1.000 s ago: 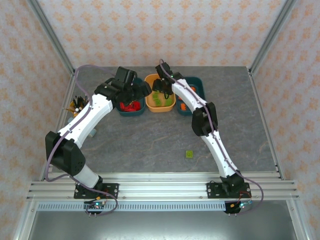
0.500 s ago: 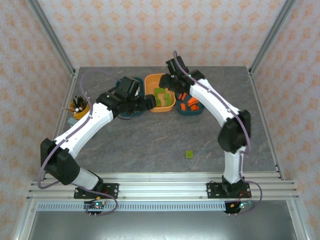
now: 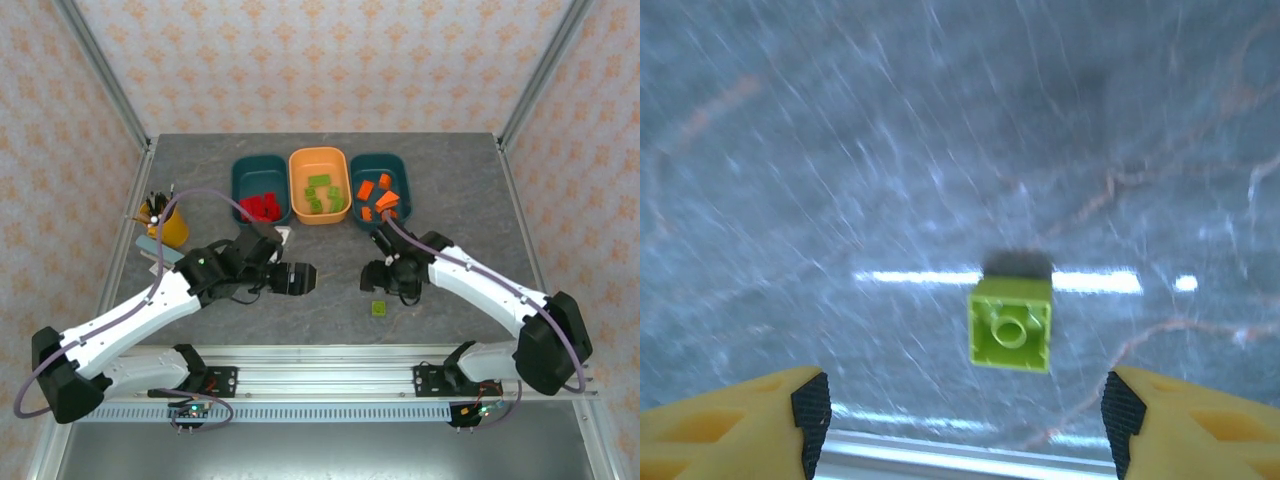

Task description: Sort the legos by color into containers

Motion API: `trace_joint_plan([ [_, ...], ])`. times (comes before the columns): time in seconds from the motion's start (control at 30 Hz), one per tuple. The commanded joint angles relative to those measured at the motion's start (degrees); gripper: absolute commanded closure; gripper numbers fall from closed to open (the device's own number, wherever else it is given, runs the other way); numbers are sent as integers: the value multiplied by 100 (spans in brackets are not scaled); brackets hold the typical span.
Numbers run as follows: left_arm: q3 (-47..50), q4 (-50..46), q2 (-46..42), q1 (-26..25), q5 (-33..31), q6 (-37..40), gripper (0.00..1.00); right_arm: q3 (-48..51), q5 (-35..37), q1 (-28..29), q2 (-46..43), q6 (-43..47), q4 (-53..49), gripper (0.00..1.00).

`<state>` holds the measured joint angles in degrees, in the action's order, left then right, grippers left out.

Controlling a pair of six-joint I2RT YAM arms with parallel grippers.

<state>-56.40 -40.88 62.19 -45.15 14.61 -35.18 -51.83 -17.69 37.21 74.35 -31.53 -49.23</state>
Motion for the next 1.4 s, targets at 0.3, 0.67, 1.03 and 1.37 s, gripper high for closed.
trace_joint_plan([
  [0.3, 9, 55, -45, -108, -274, -290, 12, 393, -219, 40, 711, 117, 477, 30],
  [0.67, 150, -60, -326, -128, -423, -406, 12, 373, -107, 238, 1326, -14, 612, 44],
  [1.03, 60, -560, -774, -133, -1281, -772, 13, 175, 296, 265, 1275, -40, 384, 68],
  [1.37, -1145, -1083, -70, 462, -1508, -1101, 13, -2807, 915, 232, 1900, 508, -660, 71],
])
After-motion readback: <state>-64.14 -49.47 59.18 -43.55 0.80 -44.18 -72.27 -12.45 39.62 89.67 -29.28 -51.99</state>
